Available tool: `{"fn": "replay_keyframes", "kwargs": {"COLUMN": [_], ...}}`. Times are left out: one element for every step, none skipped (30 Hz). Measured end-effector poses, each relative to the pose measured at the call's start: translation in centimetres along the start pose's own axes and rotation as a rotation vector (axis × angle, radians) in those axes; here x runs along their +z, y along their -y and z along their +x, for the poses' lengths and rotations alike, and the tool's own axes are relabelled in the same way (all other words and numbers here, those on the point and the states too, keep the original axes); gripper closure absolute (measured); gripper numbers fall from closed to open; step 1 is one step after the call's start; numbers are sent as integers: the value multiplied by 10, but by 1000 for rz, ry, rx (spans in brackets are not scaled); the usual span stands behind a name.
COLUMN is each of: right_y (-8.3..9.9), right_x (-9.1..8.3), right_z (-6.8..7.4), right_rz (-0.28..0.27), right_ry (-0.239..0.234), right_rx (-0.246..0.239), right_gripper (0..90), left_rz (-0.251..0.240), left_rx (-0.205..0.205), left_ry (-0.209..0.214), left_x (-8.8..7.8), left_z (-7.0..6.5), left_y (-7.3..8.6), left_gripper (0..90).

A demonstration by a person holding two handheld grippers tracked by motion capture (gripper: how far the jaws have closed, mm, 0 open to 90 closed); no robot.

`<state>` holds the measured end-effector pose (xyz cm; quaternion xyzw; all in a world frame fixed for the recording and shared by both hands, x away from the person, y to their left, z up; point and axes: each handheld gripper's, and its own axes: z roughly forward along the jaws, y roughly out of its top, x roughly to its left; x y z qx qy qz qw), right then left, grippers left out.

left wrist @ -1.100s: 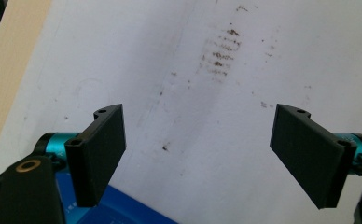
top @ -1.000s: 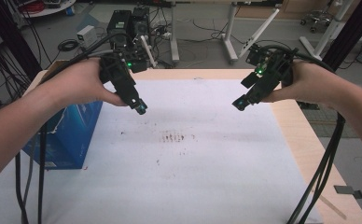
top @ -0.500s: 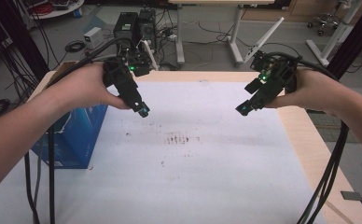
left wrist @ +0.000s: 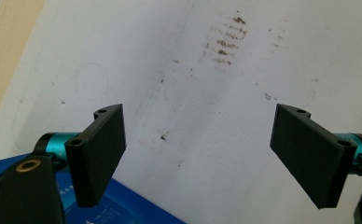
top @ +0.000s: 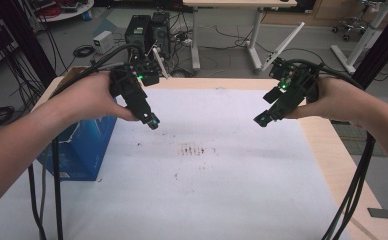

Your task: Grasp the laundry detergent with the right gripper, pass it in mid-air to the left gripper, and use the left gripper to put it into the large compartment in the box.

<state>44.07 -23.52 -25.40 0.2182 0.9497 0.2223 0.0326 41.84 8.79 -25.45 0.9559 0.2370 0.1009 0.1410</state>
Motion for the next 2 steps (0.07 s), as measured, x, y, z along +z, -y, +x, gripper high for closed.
{"fn": "replay_keyframes", "kwargs": {"right_y": [0, 0], "right_x": [0, 0], "right_z": [0, 0], "right_rz": [-2, -2], "right_ry": [-1, -2], "right_rx": [-1, 1], "right_gripper": [136, 136], "left_rz": [0, -5], "left_rx": [1, -11], "left_ry": [-2, -4], "left_x": [0, 0], "left_z": [0, 0], "left_y": [0, 1], "left_gripper": [184, 184]}}
